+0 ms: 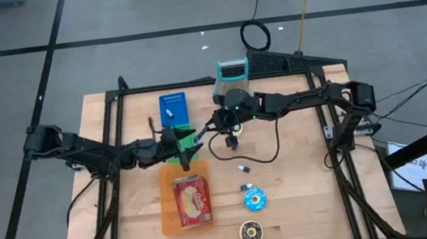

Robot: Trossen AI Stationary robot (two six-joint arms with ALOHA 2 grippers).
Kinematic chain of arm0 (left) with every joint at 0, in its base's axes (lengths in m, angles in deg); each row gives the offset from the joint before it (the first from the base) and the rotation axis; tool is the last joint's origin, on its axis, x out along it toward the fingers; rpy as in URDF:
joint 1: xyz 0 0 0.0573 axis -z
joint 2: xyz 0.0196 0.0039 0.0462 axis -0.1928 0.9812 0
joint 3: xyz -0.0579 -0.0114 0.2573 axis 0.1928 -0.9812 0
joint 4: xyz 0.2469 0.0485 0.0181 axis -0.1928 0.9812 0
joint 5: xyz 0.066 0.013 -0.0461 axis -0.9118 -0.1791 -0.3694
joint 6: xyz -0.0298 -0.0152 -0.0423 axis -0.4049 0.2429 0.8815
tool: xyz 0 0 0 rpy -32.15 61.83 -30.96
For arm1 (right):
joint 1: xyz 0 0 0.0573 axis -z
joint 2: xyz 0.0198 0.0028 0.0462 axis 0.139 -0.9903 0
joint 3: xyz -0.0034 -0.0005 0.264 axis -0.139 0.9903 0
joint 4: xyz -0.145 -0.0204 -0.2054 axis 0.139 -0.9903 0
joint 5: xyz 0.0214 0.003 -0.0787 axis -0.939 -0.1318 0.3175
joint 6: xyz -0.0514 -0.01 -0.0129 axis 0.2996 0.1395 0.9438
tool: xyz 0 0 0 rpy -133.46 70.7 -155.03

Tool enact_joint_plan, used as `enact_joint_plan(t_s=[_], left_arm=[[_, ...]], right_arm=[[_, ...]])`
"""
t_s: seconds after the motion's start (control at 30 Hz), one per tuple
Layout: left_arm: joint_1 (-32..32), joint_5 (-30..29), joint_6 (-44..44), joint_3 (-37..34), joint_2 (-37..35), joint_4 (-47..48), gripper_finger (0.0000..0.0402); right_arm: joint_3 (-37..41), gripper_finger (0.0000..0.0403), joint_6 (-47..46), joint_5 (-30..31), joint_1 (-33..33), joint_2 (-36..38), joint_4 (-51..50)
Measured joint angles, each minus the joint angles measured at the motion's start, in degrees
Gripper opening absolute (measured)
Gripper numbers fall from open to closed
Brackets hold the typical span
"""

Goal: Pick & Place Food Item
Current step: Put the large blue food coloring bottle into the blue bin

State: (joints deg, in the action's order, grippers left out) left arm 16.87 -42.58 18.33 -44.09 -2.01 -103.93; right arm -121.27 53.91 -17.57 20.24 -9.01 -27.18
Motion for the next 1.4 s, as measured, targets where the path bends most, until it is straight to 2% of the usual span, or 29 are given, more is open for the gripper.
enact_joint_plan(t_s=[0.1,0.27,0.67,0.77,1.1,1.4], left_arm=[[0.02,-0.06,-2.74,1.36,2.05,2.53,0.0301],[0.0,-1.93,-2.67,1.76,3.29,1.79,0.0301],[0.0,-1.98,-1.12,1.73,3.3,1.76,0.0297],[0.0,-1.98,-1.21,1.73,3.3,1.78,0.028],[-0.02,-1.95,-1.32,1.73,3.3,1.69,0.0184],[-0.04,-1.88,-2.65,1.73,2.94,-0.72,0.0135]], right_arm=[[0.0,0.0072,-0.35,0.02,-0.37,0.0,0.91],[0.0,0.0071,-0.31,0.0,-1.3,0.0,1.85],[-0.02,0.0072,0.74,0.0,-2.25,0.0,2.72],[-0.02,0.007,1.27,0.0,-2.23,0.0,2.72],[-0.04,0.0071,1.27,0.02,-2.23,0.0,2.7],[-0.04,0.0085,-0.11,0.04,-2.21,0.0,2.15]])
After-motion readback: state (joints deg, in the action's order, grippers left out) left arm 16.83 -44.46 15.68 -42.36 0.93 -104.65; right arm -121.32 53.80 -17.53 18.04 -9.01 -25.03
